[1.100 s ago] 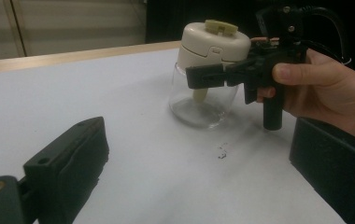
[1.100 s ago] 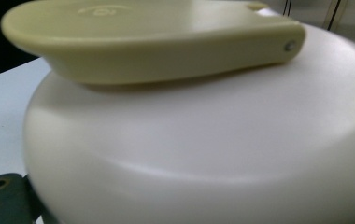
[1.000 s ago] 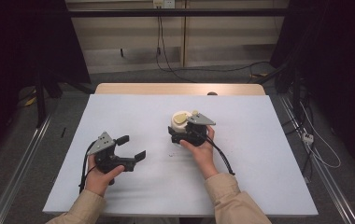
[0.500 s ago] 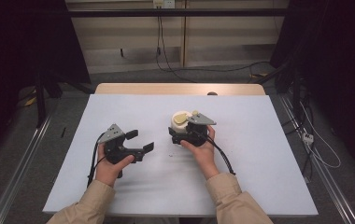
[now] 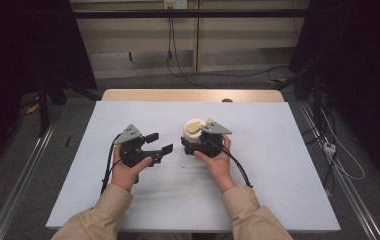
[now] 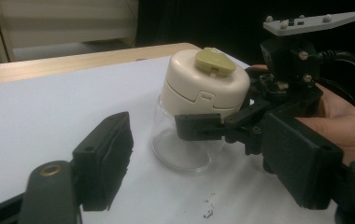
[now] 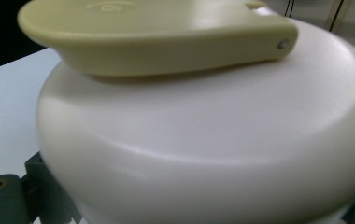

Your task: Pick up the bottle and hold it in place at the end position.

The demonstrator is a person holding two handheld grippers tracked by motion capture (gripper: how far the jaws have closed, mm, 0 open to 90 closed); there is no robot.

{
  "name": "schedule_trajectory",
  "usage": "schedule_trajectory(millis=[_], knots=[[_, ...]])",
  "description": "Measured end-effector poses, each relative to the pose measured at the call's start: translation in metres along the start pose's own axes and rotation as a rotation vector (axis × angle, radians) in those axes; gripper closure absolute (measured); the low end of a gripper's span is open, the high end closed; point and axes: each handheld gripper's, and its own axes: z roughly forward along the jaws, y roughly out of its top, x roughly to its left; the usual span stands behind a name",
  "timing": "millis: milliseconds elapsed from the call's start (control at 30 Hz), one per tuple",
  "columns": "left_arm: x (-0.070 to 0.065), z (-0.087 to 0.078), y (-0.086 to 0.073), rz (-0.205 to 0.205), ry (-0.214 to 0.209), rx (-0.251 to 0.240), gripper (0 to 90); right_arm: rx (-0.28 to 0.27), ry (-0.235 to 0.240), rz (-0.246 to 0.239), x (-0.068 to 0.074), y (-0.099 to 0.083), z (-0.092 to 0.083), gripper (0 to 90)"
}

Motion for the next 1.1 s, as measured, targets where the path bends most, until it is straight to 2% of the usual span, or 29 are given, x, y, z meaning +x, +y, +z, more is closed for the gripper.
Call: schedule_trajectory(millis=[200, 267, 333, 367, 433, 533, 700, 900, 1100], knots=[[-0.002, 0.008, 0.005, 0.017, -0.003, 0.024, 42.6, 0.0, -0.002, -0.001, 0.0, 0.0, 0.0, 5.6], [-0.001, 0.012, 0.007, 0.01, -0.011, 0.046, 45.0, 0.0, -0.002, -0.001, 0.0, 0.0, 0.0, 5.6], [0.0, 0.017, 0.008, -0.009, -0.026, 0.061, 55.8, 0.001, -0.001, -0.001, 0.0, 0.0, 0.0, 5.6], [0.0, 0.02, 0.01, -0.003, -0.025, 0.078, 58.0, 0.0, -0.001, -0.002, 0.0, 0.0, 0.0, 5.5], [0.0, 0.023, 0.011, -0.004, -0.029, 0.082, 67.2, 0.001, 0.0, -0.001, 0.0, 0.0, 0.0, 5.5], [0.001, 0.026, 0.013, -0.013, -0.029, 0.083, 76.2, 0.0, 0.0, 0.0, 0.0, 0.0, 0.0, 5.5], [0.002, 0.033, 0.017, -0.006, -0.03, 0.096, 82.1, 0.0, 0.001, -0.001, 0.0, 0.0, 0.0, 5.5], [-0.002, 0.039, 0.022, 0.022, -0.036, 0.112, 87.1, 0.002, -0.002, 0.0, 0.0, 0.0, 0.0, 5.5], [-0.005, 0.043, 0.026, 0.032, -0.049, 0.125, 89.7, 0.004, -0.003, -0.001, 0.0, 0.0, -0.001, 5.5]])
